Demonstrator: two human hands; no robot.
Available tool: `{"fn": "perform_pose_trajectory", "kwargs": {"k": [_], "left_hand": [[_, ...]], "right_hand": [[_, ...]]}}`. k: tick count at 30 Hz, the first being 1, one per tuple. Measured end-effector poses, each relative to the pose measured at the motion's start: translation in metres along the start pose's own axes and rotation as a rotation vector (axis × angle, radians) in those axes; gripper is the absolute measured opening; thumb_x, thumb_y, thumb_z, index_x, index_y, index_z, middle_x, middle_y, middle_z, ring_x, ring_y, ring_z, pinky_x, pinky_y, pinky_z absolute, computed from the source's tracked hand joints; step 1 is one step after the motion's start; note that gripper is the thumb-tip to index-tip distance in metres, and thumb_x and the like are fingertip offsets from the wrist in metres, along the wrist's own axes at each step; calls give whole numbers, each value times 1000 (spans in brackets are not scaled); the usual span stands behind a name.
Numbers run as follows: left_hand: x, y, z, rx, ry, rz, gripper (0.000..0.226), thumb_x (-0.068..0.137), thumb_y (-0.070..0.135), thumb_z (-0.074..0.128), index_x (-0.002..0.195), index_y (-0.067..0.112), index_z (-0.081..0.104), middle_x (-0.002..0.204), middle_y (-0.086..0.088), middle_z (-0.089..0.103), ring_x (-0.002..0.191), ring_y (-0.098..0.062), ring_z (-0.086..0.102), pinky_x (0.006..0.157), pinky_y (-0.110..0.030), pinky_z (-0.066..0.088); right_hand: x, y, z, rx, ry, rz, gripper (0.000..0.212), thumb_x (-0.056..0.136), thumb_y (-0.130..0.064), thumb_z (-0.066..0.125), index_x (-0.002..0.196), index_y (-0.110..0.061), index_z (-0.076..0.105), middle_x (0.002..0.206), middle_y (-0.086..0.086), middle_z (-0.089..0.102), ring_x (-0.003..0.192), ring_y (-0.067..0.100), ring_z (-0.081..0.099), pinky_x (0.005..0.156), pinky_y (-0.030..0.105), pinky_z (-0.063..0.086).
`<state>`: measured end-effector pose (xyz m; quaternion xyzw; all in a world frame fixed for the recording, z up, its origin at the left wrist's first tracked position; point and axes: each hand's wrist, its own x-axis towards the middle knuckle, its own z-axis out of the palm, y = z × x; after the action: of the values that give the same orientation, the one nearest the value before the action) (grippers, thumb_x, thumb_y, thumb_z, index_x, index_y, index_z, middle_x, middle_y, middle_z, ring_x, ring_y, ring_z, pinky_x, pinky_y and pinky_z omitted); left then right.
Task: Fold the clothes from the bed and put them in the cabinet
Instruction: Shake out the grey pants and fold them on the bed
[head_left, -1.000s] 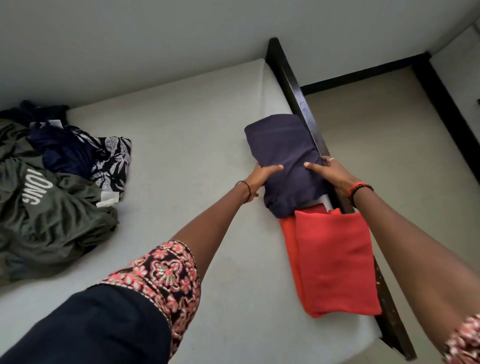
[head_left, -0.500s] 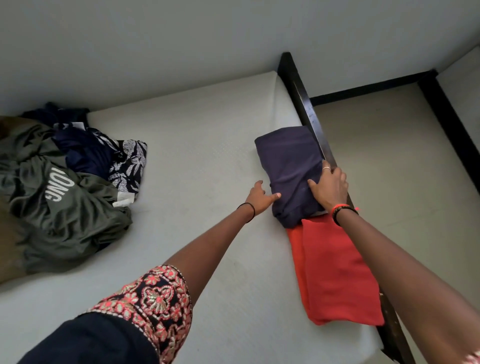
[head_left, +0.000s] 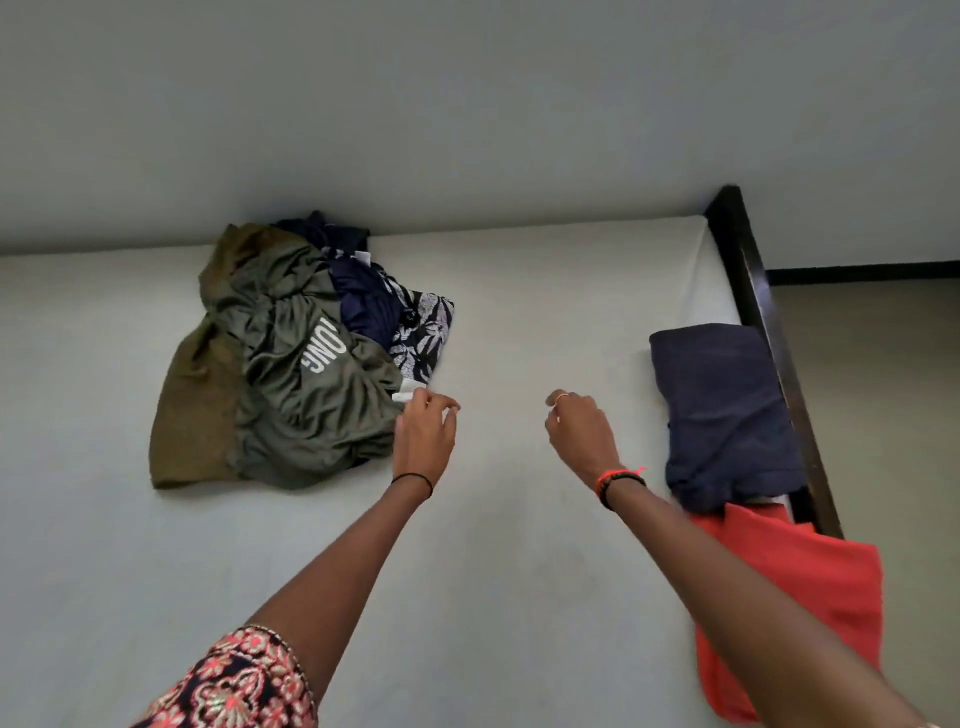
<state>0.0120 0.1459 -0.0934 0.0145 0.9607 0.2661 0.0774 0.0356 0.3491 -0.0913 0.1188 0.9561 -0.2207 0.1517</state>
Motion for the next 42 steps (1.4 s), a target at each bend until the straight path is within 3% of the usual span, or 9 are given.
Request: {"fn": "perform_pose_trajectory", "kwargs": {"k": [3,7,12,19,23,27,34,39,42], "left_hand": [[-2,-50,-30,276,149,-96,27,81,17,68,107,11,61,104,-14,56,93,-34,56,78,-43,43],[-7,-112,-51,508,-113,-282,64,80,42,68,131,12,43,128,-11,45,114,-29,46,92,-40,36],[6,-141,-58,657,-161,-88,35,90,28,53,123,16,48,123,-10,50,115,-28,46,94,-40,33],[-1,-126,-82,140,-115,308,16,85,-2,47,99,1,54,92,-19,62,85,-36,61,75,-42,45],[-34,-94,-97,-7,-155,210,15,95,11,41,106,2,47,93,-22,63,83,-41,59,62,-39,37],[-61,-70,-116,-79,-173,215,42,86,48,26,105,16,48,80,-16,66,74,-39,62,56,-39,41],[-76,-24,-178,-77,-146,261,53,81,55,21,100,17,52,73,-4,62,65,-24,59,54,-29,35],[-78,25,-256,-178,-88,333,21,97,34,43,98,16,54,71,5,55,55,-5,49,51,-16,36],[-77,50,-306,-265,33,346,39,90,49,38,103,18,57,76,1,66,64,-8,61,59,-23,48]], "right_hand": [[0,-58,30,111,-84,-84,35,90,-5,39,120,-8,57,115,13,64,111,33,50,88,38,40],[1,-126,71,209,-230,-139,35,89,-5,41,122,-7,56,118,16,62,114,35,48,90,38,40],[6,-172,101,222,-319,-211,26,90,-9,51,113,1,55,115,24,61,108,41,53,87,40,39],[0,-180,112,289,-304,-183,68,81,-11,66,142,-24,39,129,20,45,116,38,49,104,42,40],[-11,-178,95,219,-291,-183,23,83,-13,57,103,-8,66,102,24,57,93,41,56,79,40,47],[-33,-178,52,360,-254,-201,14,76,-11,49,69,-12,61,80,11,67,72,20,55,60,25,36],[-88,-160,-31,542,-269,-137,13,86,-3,51,90,-10,62,78,-1,64,71,11,61,65,20,45],[-122,-170,-122,726,-174,-137,27,85,13,46,94,-6,62,78,3,65,61,-3,60,59,11,45],[-133,-179,-176,873,-117,-159,18,85,7,57,92,-9,61,74,6,70,59,4,62,58,15,46]]}}
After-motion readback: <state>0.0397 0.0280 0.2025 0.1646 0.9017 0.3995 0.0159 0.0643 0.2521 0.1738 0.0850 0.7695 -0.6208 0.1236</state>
